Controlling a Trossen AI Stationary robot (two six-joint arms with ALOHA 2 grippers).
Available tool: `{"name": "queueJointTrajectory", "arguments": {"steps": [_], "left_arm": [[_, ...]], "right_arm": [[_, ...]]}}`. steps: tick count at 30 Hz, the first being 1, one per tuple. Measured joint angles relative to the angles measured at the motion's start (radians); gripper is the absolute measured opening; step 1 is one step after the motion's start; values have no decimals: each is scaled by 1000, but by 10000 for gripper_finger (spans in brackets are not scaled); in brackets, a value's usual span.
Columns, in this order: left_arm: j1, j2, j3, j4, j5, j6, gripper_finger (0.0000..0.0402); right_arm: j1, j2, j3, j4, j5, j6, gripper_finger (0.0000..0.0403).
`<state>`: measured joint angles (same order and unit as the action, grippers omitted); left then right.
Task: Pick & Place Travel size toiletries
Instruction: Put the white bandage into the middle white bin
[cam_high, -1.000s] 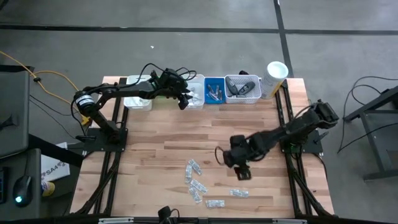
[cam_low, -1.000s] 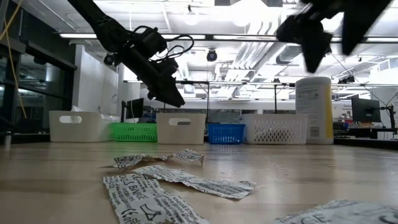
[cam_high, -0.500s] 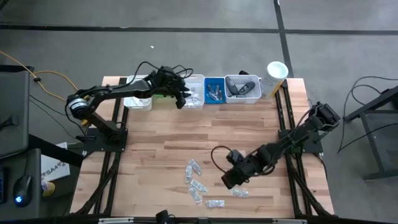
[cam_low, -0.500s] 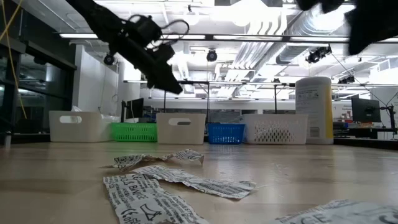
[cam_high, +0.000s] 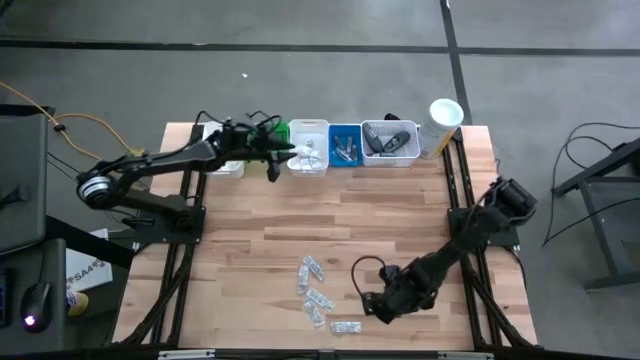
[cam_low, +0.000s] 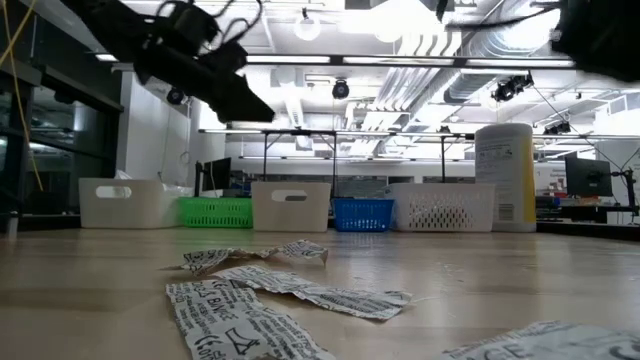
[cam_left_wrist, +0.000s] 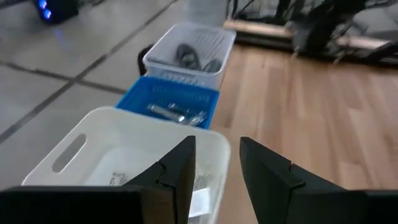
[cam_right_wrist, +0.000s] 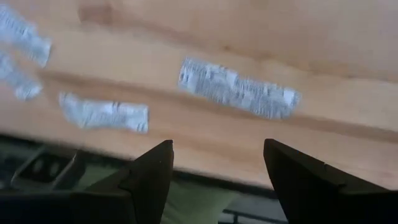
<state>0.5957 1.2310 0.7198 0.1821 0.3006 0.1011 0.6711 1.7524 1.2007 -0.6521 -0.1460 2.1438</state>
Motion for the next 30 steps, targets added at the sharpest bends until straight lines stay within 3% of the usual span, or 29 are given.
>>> {"name": "queueJointTrajectory", "arguments": {"steps": [7,15,30], "left_arm": [[-24,-108,-85,35,10,-3,124],[-41,-134,-112,33,27,4,124],[-40,-134,-112,25,33,52,124]], "right_arm": [[-12,52,0,0,62,87,241],[0,137,0,44,61,170,222],[1,212,6,34,-54,238,188]]}}
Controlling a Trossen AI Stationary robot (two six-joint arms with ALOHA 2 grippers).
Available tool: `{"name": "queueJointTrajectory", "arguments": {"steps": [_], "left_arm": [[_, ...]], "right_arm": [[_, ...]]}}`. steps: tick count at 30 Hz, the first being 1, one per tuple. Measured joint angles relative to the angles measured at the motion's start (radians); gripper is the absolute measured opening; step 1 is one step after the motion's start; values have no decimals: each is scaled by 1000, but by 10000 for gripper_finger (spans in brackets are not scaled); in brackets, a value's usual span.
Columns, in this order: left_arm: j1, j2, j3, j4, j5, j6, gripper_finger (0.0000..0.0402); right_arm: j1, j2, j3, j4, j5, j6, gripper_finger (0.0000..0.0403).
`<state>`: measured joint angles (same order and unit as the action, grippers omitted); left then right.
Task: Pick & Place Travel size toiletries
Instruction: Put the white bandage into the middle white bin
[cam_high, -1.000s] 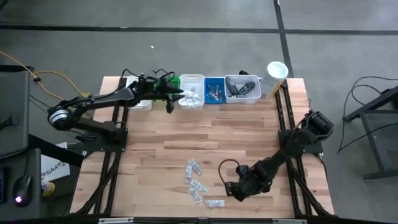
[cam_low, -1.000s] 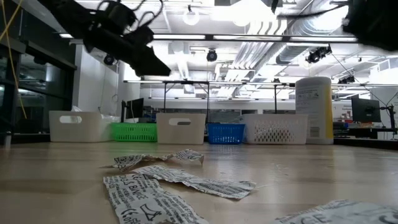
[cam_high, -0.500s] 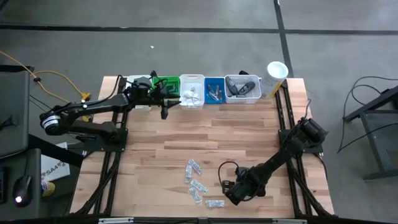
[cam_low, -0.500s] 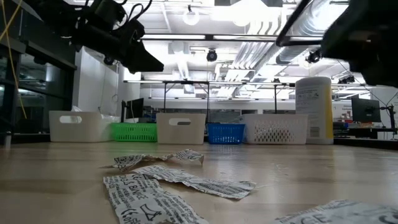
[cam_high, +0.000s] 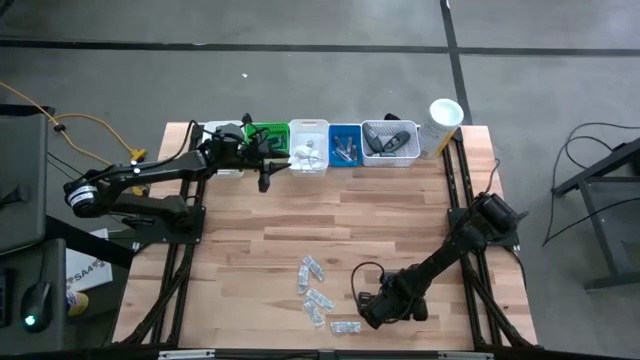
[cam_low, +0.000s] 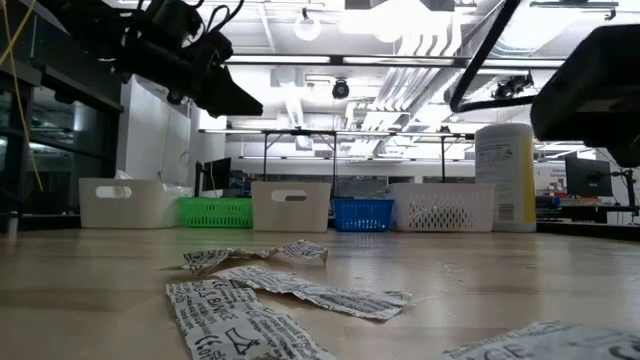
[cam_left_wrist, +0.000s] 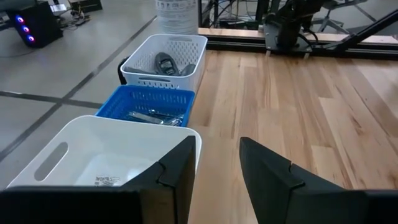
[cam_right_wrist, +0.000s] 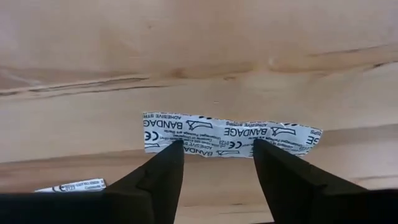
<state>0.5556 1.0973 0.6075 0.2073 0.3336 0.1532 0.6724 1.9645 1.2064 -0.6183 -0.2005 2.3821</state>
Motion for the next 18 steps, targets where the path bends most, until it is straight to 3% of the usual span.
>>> {"name": "queueJointTrajectory", "arguments": {"steps": [6,18], "left_arm": [[0,0,0,-4,0,2,124],[0,1,0,-21,0,3,124]], "right_arm": [[0,52,5,15,-70,-4,157],[-5,54,4,3,-30,-76,37]]}}
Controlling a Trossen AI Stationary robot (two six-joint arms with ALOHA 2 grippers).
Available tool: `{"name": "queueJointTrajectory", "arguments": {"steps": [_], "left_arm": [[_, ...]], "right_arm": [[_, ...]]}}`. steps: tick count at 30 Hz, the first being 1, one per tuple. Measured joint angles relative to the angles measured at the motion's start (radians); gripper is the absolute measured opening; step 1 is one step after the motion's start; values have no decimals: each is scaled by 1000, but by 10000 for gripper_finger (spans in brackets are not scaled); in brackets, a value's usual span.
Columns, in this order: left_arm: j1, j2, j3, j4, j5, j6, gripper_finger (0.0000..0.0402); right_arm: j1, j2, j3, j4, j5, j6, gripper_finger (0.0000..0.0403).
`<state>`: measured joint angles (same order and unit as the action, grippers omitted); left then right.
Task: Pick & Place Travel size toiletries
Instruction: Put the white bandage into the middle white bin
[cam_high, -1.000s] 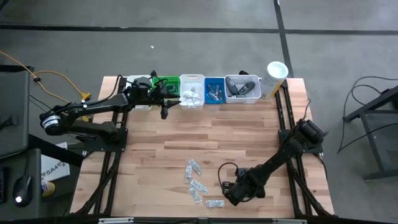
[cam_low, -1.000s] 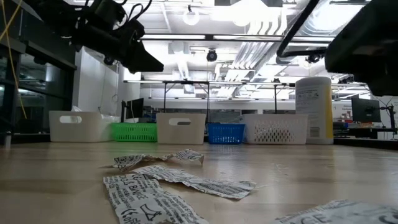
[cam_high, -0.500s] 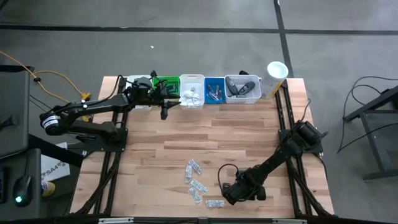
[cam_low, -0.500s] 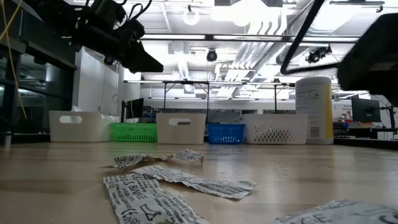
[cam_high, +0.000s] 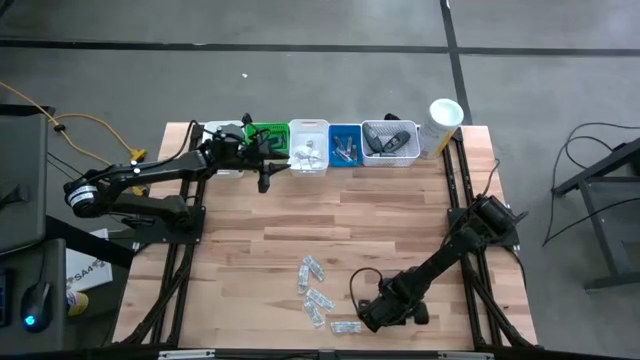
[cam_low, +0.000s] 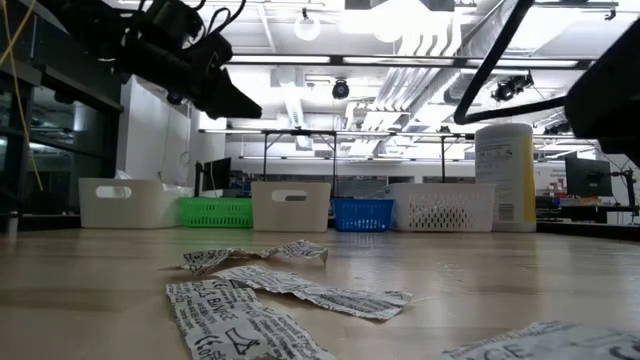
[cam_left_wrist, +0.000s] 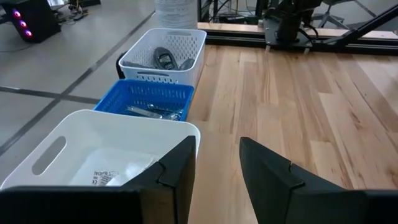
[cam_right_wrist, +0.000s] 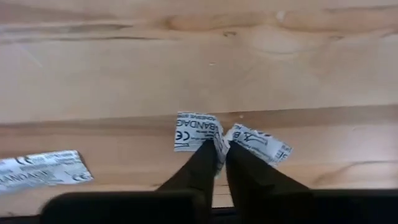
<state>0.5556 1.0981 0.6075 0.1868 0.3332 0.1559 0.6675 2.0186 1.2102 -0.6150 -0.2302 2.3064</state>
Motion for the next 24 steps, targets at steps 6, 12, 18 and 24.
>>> {"name": "queueJointTrajectory", "arguments": {"steps": [6,12,18,24], "left_arm": [[0,1,0,-10,0,0,124],[0,35,0,7,25,0,124],[0,129,0,95,93,-4,124],[0,197,0,175,214,-45,124]], "right_arm": [[-18,-32,-5,-57,73,-135,5],[-39,-131,-20,-218,442,-296,4],[-94,-207,-14,-275,699,-512,4],[-152,-222,-12,-237,844,-750,4]]}}
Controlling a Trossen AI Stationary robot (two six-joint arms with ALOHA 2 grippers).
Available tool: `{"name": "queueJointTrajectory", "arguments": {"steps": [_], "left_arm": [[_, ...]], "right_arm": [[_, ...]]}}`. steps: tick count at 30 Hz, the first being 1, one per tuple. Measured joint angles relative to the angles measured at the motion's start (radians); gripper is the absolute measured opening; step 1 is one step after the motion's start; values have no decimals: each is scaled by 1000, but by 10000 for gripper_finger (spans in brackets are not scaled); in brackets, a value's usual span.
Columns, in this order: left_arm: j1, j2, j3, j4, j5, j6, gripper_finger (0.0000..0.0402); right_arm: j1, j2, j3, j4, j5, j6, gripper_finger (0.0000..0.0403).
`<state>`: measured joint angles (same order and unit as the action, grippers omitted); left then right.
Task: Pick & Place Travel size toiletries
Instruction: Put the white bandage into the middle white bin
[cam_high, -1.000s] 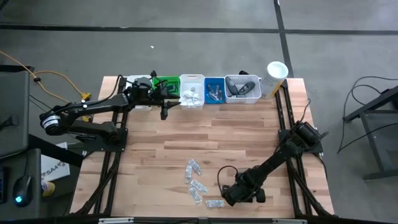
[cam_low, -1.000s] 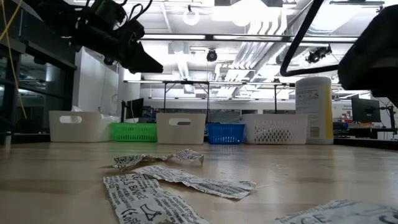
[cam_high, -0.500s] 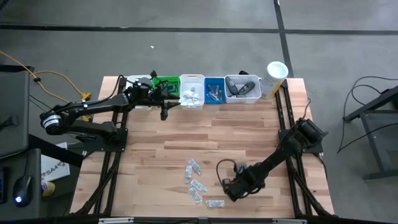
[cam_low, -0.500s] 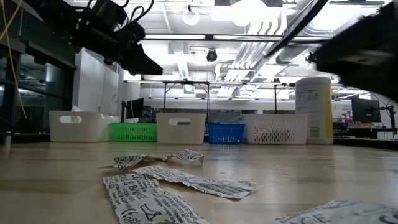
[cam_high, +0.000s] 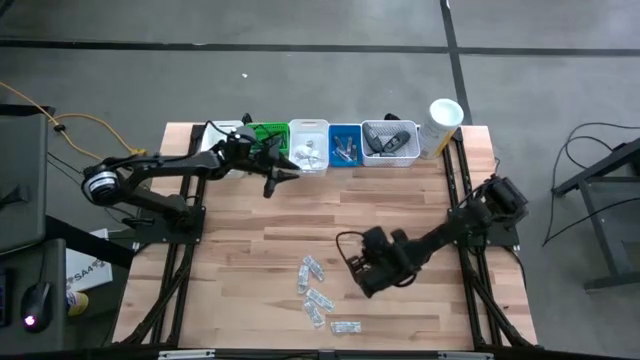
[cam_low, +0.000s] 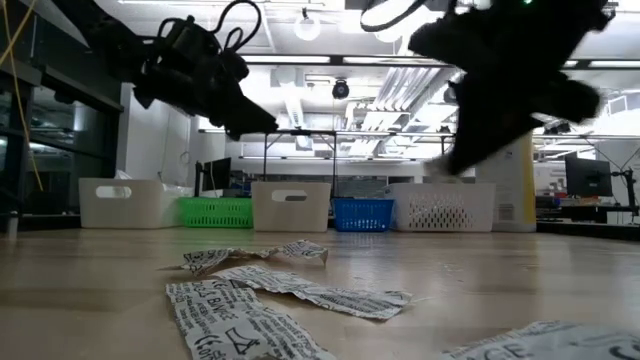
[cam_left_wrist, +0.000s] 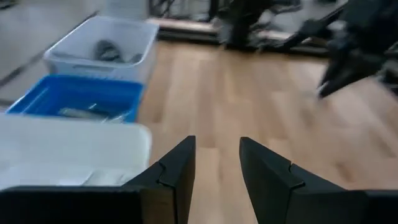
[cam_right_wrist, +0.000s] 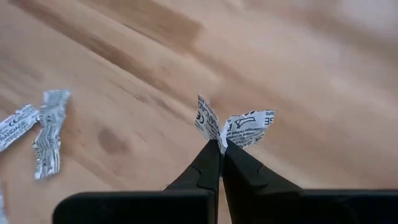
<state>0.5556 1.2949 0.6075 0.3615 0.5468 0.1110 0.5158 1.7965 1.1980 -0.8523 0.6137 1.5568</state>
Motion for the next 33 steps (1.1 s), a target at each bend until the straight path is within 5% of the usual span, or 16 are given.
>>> {"name": "queueJointTrajectory", "arguments": {"steps": [7,17,24,33], "left_arm": [[-8,14,0,33,153,-5,124],[-98,18,0,35,170,197,190],[-229,18,0,30,-42,527,257],[-317,18,0,41,-320,719,265]], "right_arm": [[1,8,1,154,213,-516,4],[-88,8,2,260,224,-1199,4],[-241,8,3,350,221,-1398,4],[-366,8,3,587,145,-1543,4]]}}
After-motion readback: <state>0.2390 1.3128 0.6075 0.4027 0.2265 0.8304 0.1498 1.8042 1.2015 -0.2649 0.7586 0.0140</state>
